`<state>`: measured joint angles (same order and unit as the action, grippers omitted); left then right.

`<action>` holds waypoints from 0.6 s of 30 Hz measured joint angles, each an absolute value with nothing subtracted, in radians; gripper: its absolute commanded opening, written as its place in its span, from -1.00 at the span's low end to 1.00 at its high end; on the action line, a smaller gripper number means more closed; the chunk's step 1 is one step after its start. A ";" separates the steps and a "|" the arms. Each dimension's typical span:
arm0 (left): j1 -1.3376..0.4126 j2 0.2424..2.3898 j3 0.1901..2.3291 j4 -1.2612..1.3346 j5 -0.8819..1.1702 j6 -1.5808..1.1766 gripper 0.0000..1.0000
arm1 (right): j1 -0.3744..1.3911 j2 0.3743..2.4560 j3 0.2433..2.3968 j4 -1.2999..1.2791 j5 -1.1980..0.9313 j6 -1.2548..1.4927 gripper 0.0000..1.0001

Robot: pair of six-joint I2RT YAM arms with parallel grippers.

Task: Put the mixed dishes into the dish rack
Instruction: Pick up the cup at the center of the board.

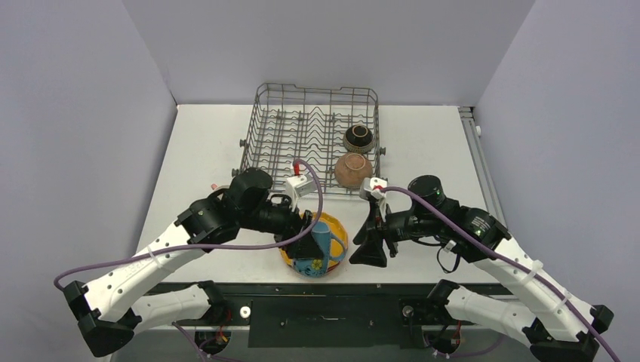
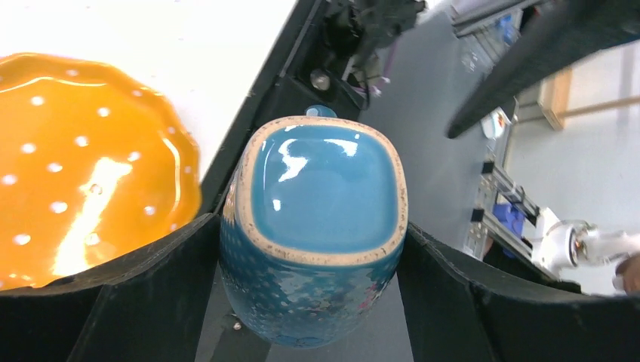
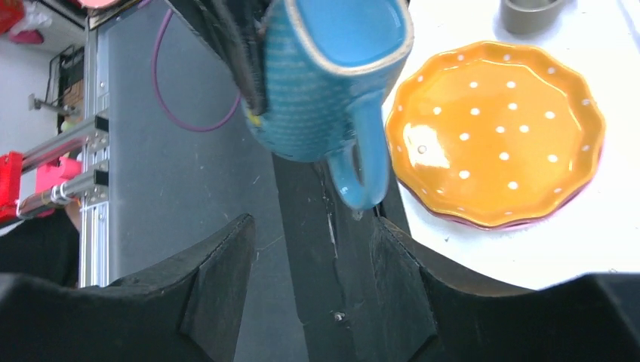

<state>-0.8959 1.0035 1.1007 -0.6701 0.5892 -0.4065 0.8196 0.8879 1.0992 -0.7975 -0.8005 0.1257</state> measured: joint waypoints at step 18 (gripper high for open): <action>-0.698 1.244 1.305 -0.736 0.175 -0.313 -1.00 | 0.715 0.739 1.016 -0.680 -0.620 0.279 0.04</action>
